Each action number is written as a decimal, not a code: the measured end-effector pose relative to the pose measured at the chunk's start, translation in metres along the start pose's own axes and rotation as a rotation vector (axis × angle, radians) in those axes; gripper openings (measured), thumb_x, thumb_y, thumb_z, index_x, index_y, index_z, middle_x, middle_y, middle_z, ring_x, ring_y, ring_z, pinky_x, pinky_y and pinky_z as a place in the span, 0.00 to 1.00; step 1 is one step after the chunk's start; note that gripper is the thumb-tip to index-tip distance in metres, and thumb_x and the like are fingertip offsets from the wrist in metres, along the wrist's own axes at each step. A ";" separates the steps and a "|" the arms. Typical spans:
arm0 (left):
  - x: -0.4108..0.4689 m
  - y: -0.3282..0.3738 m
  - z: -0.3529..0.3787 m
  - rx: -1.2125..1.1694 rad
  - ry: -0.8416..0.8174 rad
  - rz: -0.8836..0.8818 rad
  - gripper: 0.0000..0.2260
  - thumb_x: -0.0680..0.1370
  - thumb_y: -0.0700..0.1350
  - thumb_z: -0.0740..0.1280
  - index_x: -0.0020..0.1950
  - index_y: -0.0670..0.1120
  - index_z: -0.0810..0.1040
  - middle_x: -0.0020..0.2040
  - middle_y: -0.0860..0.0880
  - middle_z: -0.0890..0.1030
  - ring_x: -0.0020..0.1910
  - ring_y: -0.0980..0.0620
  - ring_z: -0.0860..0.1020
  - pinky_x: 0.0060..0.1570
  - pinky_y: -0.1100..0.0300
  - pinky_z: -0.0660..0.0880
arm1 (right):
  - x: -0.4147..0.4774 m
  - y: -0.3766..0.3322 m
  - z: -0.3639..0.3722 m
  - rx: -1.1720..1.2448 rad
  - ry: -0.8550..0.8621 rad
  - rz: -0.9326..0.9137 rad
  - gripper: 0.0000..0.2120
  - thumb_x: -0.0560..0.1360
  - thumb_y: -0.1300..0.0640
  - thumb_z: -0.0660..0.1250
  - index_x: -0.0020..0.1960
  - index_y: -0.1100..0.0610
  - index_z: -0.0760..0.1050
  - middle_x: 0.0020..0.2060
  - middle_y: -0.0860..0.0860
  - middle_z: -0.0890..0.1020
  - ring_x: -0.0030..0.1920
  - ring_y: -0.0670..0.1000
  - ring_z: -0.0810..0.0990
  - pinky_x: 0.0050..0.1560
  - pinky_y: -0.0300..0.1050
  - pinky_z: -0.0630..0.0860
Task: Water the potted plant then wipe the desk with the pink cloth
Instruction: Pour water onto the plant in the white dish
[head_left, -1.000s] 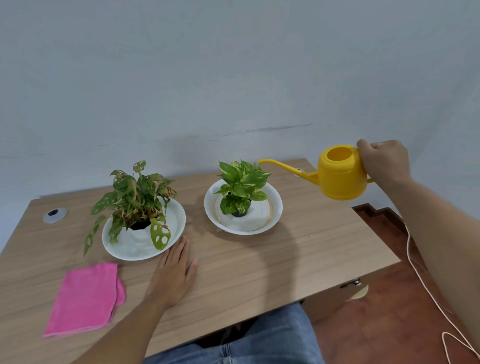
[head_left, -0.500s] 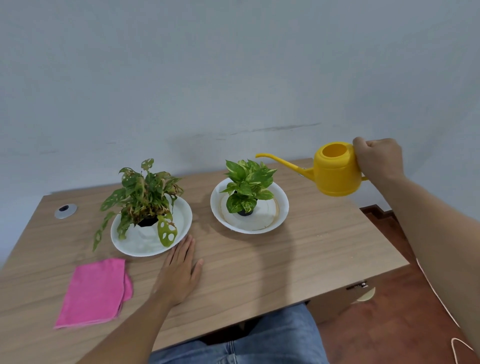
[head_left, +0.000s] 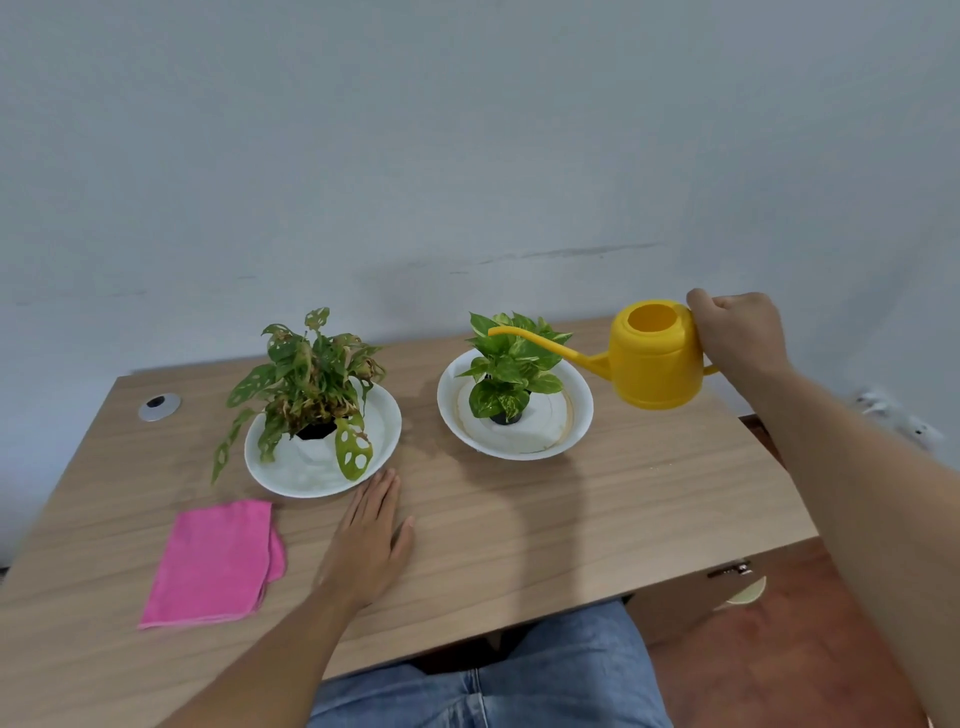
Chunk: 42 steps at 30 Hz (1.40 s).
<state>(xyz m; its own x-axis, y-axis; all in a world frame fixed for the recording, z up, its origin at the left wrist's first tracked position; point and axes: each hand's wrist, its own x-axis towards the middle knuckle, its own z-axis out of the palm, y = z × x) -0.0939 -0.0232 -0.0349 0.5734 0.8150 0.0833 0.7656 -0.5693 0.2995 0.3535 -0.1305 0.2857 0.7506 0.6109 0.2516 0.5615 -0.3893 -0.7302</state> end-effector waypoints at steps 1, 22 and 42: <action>-0.001 -0.001 0.000 -0.006 -0.003 0.003 0.34 0.88 0.62 0.48 0.91 0.46 0.49 0.91 0.50 0.47 0.90 0.54 0.42 0.86 0.59 0.37 | -0.001 0.000 0.002 0.005 -0.005 0.001 0.24 0.79 0.51 0.65 0.28 0.58 0.61 0.27 0.57 0.64 0.31 0.55 0.64 0.35 0.50 0.62; -0.051 -0.056 -0.014 -0.120 0.055 -0.104 0.34 0.86 0.60 0.54 0.89 0.46 0.59 0.88 0.49 0.62 0.87 0.48 0.61 0.87 0.46 0.58 | -0.008 -0.071 0.075 0.125 -0.121 -0.075 0.23 0.75 0.50 0.65 0.27 0.57 0.61 0.21 0.48 0.62 0.31 0.55 0.65 0.38 0.50 0.67; -0.059 -0.047 -0.020 -0.086 0.040 -0.143 0.33 0.89 0.64 0.52 0.91 0.50 0.54 0.90 0.52 0.57 0.89 0.54 0.52 0.88 0.49 0.52 | -0.017 -0.162 0.147 0.135 -0.209 -0.226 0.21 0.77 0.50 0.66 0.30 0.58 0.64 0.27 0.55 0.64 0.30 0.54 0.63 0.34 0.48 0.63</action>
<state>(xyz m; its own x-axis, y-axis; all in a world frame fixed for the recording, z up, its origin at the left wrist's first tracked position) -0.1700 -0.0427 -0.0354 0.4472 0.8916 0.0707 0.8098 -0.4372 0.3912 0.1987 0.0239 0.3064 0.5166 0.8051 0.2915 0.6443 -0.1412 -0.7517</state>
